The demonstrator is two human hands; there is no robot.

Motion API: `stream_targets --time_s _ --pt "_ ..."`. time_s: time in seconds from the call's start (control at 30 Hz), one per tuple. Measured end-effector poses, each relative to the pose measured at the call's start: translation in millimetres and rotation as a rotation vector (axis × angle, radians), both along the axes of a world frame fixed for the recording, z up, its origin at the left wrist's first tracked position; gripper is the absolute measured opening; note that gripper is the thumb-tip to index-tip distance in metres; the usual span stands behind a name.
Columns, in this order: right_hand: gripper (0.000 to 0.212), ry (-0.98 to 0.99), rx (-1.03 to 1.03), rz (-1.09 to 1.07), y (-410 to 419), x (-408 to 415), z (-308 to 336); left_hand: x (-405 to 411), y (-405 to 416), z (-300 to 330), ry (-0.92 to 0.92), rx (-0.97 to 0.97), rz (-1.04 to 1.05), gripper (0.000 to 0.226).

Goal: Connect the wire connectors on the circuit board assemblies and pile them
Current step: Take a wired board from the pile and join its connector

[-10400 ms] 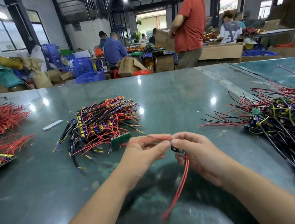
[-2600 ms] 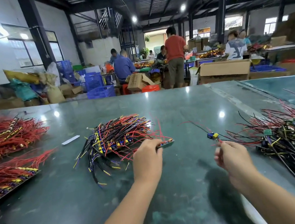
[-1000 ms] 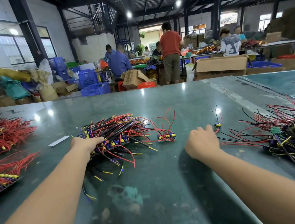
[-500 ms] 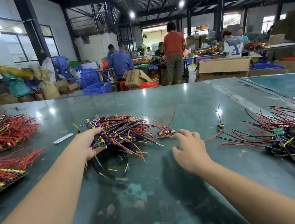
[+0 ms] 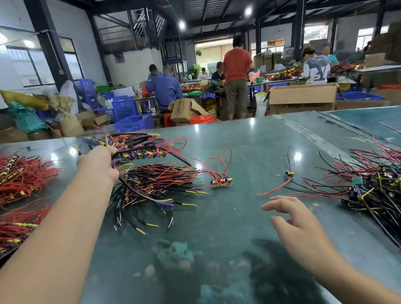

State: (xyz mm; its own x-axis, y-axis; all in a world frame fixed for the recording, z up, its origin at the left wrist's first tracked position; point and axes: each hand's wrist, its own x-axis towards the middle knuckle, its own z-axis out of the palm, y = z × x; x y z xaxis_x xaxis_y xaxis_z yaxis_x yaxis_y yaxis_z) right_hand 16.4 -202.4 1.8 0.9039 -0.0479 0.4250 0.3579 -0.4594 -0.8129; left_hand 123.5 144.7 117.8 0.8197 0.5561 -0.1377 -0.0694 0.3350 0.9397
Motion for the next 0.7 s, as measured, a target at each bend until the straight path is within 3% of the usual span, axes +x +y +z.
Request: stream_targets --time_s 0.07,0.23,0.33,0.5,0.7 --pt "0.039 0.012 0.031 0.008 -1.9 -5.9 -3.4 -10.9 0.5 7.2 -0.074 -0.003 0.06 0.044" --pt "0.039 0.062 -0.023 0.062 -5.6 -14.1 -8.7 -59.4 -24.1 21.2 -0.33 -0.161 0.139 0.044" --pt "0.033 0.106 0.029 0.095 -3.7 -15.1 -5.5 -91.7 -56.0 15.5 -0.399 -0.193 0.031 0.016" --pt "0.021 0.177 0.141 0.235 -0.6 -21.4 4.5 -111.8 -117.9 -25.9 -0.363 -0.39 -0.245 0.025" --pt "0.072 0.345 0.216 0.493 0.3 -28.3 4.4 -121.2 -170.2 -73.2 -0.335 -0.495 -0.417 0.03"
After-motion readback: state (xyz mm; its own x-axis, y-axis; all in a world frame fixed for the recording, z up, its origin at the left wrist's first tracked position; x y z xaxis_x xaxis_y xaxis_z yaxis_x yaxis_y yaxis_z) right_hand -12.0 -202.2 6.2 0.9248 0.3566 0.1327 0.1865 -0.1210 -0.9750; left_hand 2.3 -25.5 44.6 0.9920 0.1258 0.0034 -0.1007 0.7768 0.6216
